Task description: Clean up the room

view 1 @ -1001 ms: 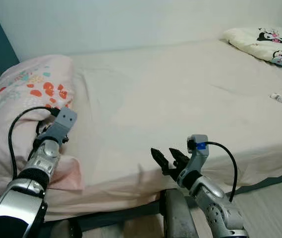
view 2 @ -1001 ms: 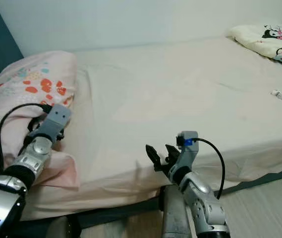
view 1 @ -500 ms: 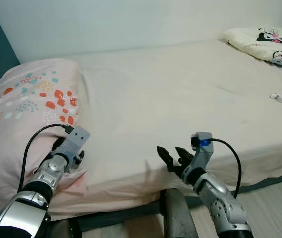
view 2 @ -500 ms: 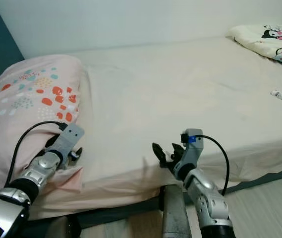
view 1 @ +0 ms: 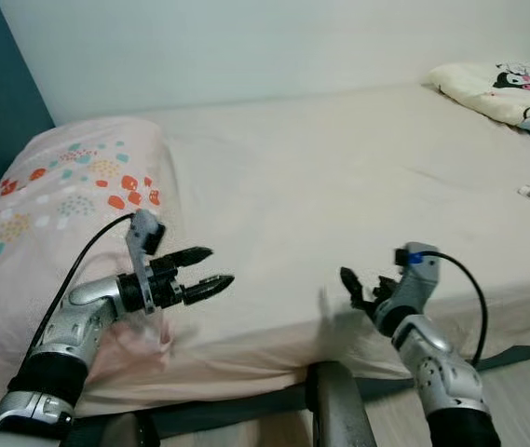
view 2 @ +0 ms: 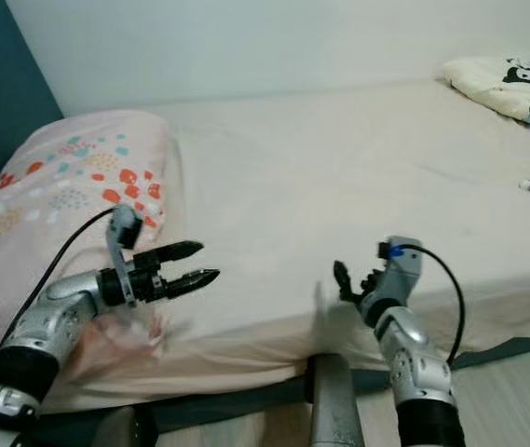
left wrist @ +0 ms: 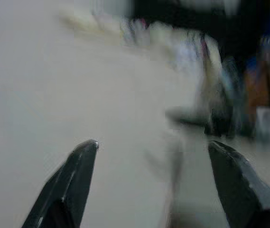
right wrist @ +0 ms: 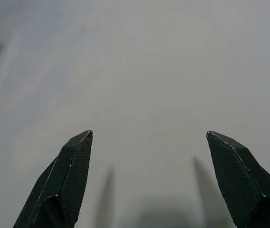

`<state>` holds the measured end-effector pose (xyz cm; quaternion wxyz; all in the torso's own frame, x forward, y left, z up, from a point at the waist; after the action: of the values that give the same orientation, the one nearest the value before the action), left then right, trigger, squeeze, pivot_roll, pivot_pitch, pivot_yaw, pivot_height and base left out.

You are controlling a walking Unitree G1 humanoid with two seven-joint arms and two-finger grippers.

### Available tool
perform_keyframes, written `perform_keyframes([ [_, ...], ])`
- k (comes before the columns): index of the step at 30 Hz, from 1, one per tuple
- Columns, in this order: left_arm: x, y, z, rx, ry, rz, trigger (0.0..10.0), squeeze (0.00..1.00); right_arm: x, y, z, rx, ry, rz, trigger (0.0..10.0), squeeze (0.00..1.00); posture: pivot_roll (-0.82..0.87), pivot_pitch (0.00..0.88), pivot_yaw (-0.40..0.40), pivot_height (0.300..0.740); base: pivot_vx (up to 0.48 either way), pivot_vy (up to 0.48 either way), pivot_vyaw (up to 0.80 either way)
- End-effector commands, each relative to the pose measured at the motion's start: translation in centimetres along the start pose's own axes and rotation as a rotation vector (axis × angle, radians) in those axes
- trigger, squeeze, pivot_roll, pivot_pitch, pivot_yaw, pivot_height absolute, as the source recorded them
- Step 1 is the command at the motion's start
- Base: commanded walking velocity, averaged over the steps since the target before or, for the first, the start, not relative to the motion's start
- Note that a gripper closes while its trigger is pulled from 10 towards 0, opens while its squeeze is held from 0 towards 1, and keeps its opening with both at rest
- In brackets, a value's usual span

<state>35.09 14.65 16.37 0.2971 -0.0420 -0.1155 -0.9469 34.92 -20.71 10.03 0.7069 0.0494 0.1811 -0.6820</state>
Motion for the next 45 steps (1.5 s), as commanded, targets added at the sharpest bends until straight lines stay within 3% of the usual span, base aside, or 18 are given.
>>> perform_keyframes([
  [1, -0.7, 0.2, -0.6, 0.049, -0.081, 0.093, 10.0, 0.0, 0.2, 0.2, 0.2, 0.018, 0.017, -0.011, 10.0, 0.0, -0.09, 0.036, 0.004, 0.494, 0.0, 0.0, 0.0],
  [2, -0.7, 0.2, -0.6, 0.049, -0.081, 0.093, 10.0, 0.0, 0.2, 0.2, 0.2, 0.018, 0.017, -0.011, 10.0, 0.0, -0.09, 0.036, 0.004, 0.494, 0.0, 0.0, 0.0],
  [5, -2.2, 0.3, -1.5, 0.152, -0.243, 0.291, 10.0, 0.0, 0.3, 0.4, 0.1, 0.021, 0.019, -0.02, 10.0, 0.0, -0.09, 0.034, -0.007, 0.509, 0.0, 0.0, 0.0],
  [8, -2.2, 0.2, -1.6, 0.161, -0.28, 0.316, 10.0, 0.0, 0.4, 0.5, 0.0, 0.021, 0.02, -0.022, 10.0, 0.0, -0.09, 0.033, -0.009, 0.514, 0.0, 0.0, 0.0],
  [10, -1.4, 1.1, -2.5, 0.167, -0.354, 0.332, 10.0, 0.0, 0.2, 0.7, -0.2, 0.015, 0.021, -0.013, 10.0, 0.0, -0.09, 0.026, -0.019, 0.524, -0.48, 0.0, 0.0],
  [12, -0.9, 1.5, -2.7, 0.167, -0.368, 0.328, 10.0, 0.0, 0.1, 0.8, -0.2, 0.013, 0.02, -0.006, 10.0, 0.0, -0.09, 0.026, -0.019, 0.529, -0.48, 0.0, 0.0],
  [16, -0.5, 2.1, -3.7, 0.146, -0.308, 0.362, 10.0, 0.0, -0.4, 1.2, 0.3, 0.027, 0.018, 0.015, 10.0, 0.0, -0.09, 0.017, -0.026, 0.549, -0.157, 0.0, 0.0],
  [23, -1.5, 0.7, -4.6, 0.152, -0.308, 0.462, 10.0, 0.0, -0.5, 1.3, -0.1, 0.021, 0.018, 0.031, 10.0, 0.0, -0.08, 0.01, -0.032, 0.579, 0.0, 0.0, 0.0],
  [30, -1.7, -1.6, -7.0, 0.046, -0.278, 0.557, 10.0, 0.0, -0.7, 1.6, -1.9, -0.027, 0.013, 0.031, 10.0, 0.0, -0.07, 0.0, -0.04, 0.619, 0.0, 0.0, 0.0],
  [33, -1.7, -1.9, -7.4, 0.031, -0.27, 0.565, 10.0, 0.0, -0.7, 1.6, -1.9, -0.029, 0.013, 0.032, 10.0, 0.0, -0.07, 0.0, -0.04, 0.634, 0.0, 0.0, 0.0],
  [37, -1.9, -3.4, -8.8, -0.022, -0.261, 0.607, 10.0, 0.0, -0.6, 1.7, -2.0, -0.031, 0.013, 0.031, 10.0, 0.0, -0.07, 0.0, -0.039, 0.649, 0.0, 0.0, 0.0],
  [38, -2.1, -5.0, -9.8, -0.064, -0.263, 0.65, 10.0, 0.0, -0.3, 1.7, -2.4, -0.039, 0.013, 0.027, 10.0, 0.0, -0.06, 0.0, -0.04, 0.659, 0.0, 0.0, 0.0],
  [39, -2.1, -5.0, -9.8, -0.064, -0.263, 0.65, 10.0, 0.0, -0.3, 1.7, -2.4, -0.039, 0.013, 0.027, 10.0, 0.0, -0.06, 0.0, -0.04, 0.659, 0.0, 0.0, 0.0],
  [40, -2.1, -6.4, -10.7, -0.1, -0.271, 0.684, 10.0, 0.0, -0.1, 1.5, -2.9, -0.05, 0.013, 0.023, 10.0, 0.0, -0.06, 0.0, -0.04, 0.669, 0.0, 0.0, 0.0],
  [42, -2.1, -7.7, -11.6, -0.14, -0.276, 0.714, 10.0, 0.0, 0.1, 1.4, -3.4, -0.063, 0.015, 0.018, 10.0, 0.0, -0.06, 0.0, -0.04, 0.679, -0.24, 0.0, 0.0],
  [45, -1.9, -8.4, -12.1, -0.168, -0.274, 0.731, 10.0, 0.0, 0.2, 1.3, -3.7, -0.072, 0.016, 0.014, 10.0, 0.0, -0.06, 0.0, -0.039, 0.694, -0.48, 0.0, 0.0],
])
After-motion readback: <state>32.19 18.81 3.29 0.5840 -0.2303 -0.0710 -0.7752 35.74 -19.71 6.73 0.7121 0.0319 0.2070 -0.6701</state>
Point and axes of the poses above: a point about 5 cm out from each wrist's last joint towards the gripper, its own y axis pointing out of the wrist towards the gripper, its own z axis along the axis of the wrist's last joint, x = y × z, the point moved 3 cm from there along y, pointing out of the wrist towards the gripper
